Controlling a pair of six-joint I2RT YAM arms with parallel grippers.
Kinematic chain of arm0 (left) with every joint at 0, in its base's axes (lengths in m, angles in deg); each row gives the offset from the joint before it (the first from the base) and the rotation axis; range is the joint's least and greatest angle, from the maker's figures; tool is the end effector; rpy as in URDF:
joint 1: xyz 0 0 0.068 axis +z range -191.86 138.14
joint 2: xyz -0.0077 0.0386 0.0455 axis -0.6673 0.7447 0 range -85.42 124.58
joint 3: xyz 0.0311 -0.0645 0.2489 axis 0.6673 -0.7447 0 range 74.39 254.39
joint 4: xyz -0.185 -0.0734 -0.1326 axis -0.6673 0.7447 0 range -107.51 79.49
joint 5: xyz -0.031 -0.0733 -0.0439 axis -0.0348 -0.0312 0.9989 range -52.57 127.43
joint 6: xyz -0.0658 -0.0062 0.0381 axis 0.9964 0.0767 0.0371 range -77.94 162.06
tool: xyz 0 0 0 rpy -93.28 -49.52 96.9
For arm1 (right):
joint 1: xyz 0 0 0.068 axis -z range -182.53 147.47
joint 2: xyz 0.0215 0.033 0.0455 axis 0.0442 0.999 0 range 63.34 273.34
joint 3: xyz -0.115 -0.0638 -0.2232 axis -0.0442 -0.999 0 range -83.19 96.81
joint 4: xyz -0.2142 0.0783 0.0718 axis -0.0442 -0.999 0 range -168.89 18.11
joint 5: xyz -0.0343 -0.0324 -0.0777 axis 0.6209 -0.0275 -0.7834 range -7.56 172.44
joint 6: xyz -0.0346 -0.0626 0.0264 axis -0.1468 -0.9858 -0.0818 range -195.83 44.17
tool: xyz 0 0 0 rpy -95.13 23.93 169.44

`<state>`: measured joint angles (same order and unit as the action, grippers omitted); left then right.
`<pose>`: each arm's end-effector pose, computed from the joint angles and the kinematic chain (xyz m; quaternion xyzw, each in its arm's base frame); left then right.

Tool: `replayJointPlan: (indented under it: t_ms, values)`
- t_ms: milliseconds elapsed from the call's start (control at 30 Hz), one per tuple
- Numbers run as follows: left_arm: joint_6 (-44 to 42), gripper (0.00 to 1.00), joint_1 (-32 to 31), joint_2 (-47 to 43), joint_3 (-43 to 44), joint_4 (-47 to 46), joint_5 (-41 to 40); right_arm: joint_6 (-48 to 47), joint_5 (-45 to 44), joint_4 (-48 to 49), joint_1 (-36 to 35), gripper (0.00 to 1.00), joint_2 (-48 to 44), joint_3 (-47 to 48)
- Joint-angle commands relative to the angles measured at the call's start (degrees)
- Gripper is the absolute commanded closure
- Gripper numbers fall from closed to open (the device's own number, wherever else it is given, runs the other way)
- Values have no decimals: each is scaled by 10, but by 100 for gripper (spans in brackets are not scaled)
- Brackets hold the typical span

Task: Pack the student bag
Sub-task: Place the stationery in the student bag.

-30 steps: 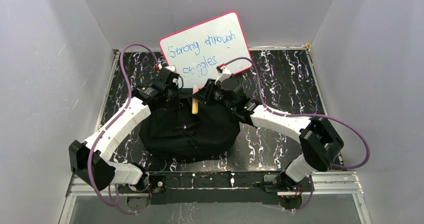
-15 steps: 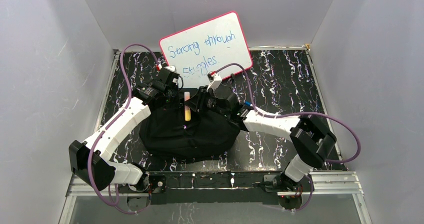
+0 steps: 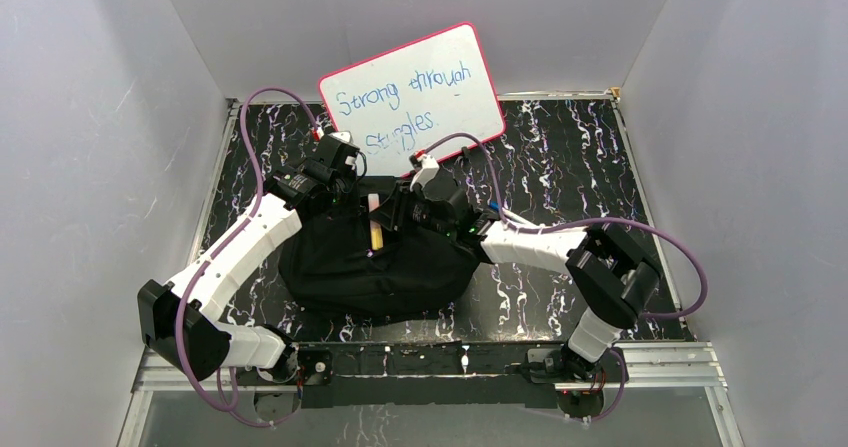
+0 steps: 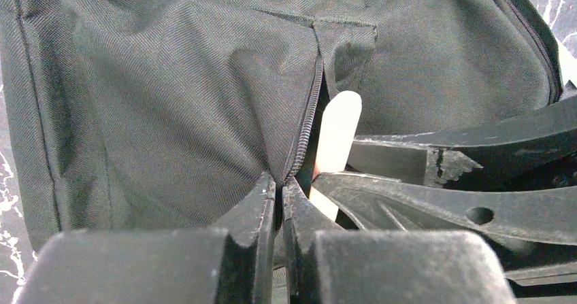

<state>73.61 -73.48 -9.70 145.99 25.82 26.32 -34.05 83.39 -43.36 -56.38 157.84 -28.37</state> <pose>0.2417 -0.1342 0.2982 -0.0346 0.9275 -0.1123 0.3549 0.2257 0.3107 0.2408 -0.0864 0.7676 0.4749 0.4217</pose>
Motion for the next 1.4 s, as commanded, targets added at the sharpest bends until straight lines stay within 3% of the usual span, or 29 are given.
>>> replayJointPlan:
  t_ms: [0,367,500,600,700,833,1167,1367]
  values:
    - [3,100,3,-19,16,-12,-1,-6,28,34,-11,92,1,0]
    - [4,100,3,-18,14,-14,4,8,55,5,-18,86,26,21]
    - [4,100,3,-20,17,-13,3,7,85,-5,-18,76,63,65]
    - [4,100,3,-21,18,-9,-1,-1,91,-10,-17,63,66,76]
    - [5,100,2,-24,13,-9,-2,-16,58,-30,-18,50,39,70]
    - [7,100,2,-25,3,-13,1,-48,17,-72,-18,41,-4,69]
    - [9,100,3,-20,-1,-23,5,-111,-99,-201,-5,37,-113,71]
    - [6,100,3,-16,-3,-24,4,-140,-195,-341,38,35,-193,51]
